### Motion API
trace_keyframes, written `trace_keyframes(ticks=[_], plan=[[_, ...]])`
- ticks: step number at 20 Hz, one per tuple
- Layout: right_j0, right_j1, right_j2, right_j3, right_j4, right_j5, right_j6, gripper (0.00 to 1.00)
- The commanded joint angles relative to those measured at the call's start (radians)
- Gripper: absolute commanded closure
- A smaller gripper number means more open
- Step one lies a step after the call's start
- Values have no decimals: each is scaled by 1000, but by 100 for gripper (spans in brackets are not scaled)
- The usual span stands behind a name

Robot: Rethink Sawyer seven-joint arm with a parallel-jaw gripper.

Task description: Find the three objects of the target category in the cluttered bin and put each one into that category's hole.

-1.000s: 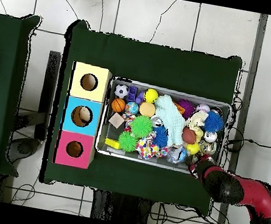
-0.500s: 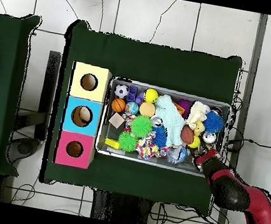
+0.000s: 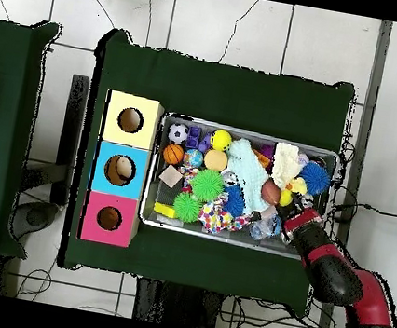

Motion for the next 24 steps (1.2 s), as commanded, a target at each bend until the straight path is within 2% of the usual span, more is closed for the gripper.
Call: trace_keyframes(ticks=[1,4,7,15,20,24], plan=[[11,106,87,-136,10,-48,-301,0],[16,106,73,-151,-8,-46,-309,0],[52,61,29,-171,-39,-42,-249,0],[104,30,-31,-235,-85,-51,-213,0],[183,-82,-113,-267,-165,-25,-167,0],[267,-159,-214,-308,-169,47,-47,0]])
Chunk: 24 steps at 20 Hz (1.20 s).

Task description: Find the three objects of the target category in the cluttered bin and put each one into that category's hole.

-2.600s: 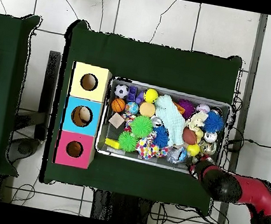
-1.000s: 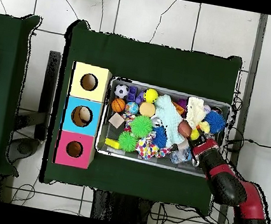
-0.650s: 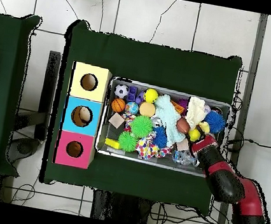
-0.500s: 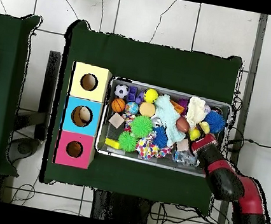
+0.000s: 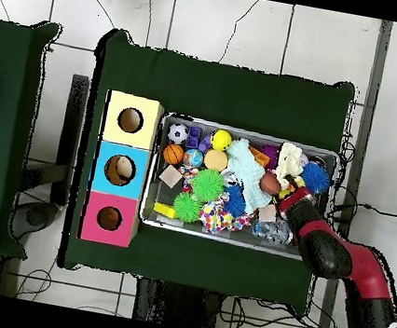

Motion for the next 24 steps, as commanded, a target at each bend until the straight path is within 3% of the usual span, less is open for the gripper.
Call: trace_keyframes(ticks=[1,6,9,12,19,24], plan=[[131,-133,-219,-231,-108,96,-6,0],[227,-200,-338,-262,-26,231,84,0],[268,-233,-390,-272,17,256,121,0],[278,-238,-407,-276,41,248,78,0],[348,-302,-468,-272,117,278,132,0],[325,-359,-418,-220,241,288,89,0]])
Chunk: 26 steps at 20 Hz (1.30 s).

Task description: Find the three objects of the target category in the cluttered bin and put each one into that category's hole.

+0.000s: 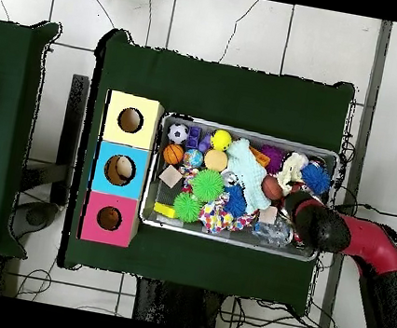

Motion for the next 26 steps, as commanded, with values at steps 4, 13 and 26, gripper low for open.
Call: trace_keyframes(ticks=[4,13,26], plan=[[-52,-97,-65,-67,185,168,79,0],[-26,-102,-101,-68,223,133,78,0],[-56,-36,-104,-8,281,91,56,0]])
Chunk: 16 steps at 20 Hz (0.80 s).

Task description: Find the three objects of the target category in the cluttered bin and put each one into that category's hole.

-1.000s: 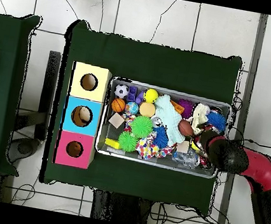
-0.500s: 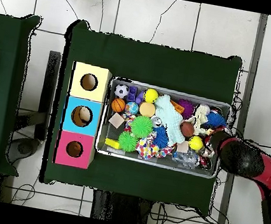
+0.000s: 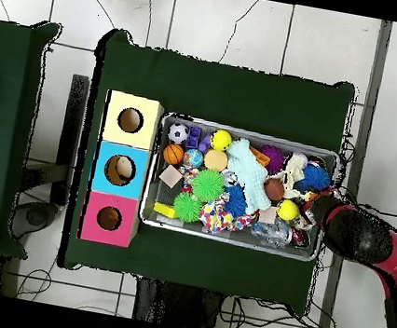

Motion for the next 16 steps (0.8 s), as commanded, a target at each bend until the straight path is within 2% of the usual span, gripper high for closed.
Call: trace_keyframes(ticks=[1,13,14,16], plan=[[-16,56,-61,-3,14,38,56,0],[-2,68,-73,11,3,-10,92,0],[3,66,-79,9,-1,-17,103,100],[24,59,-109,-4,-10,-22,141,100]])
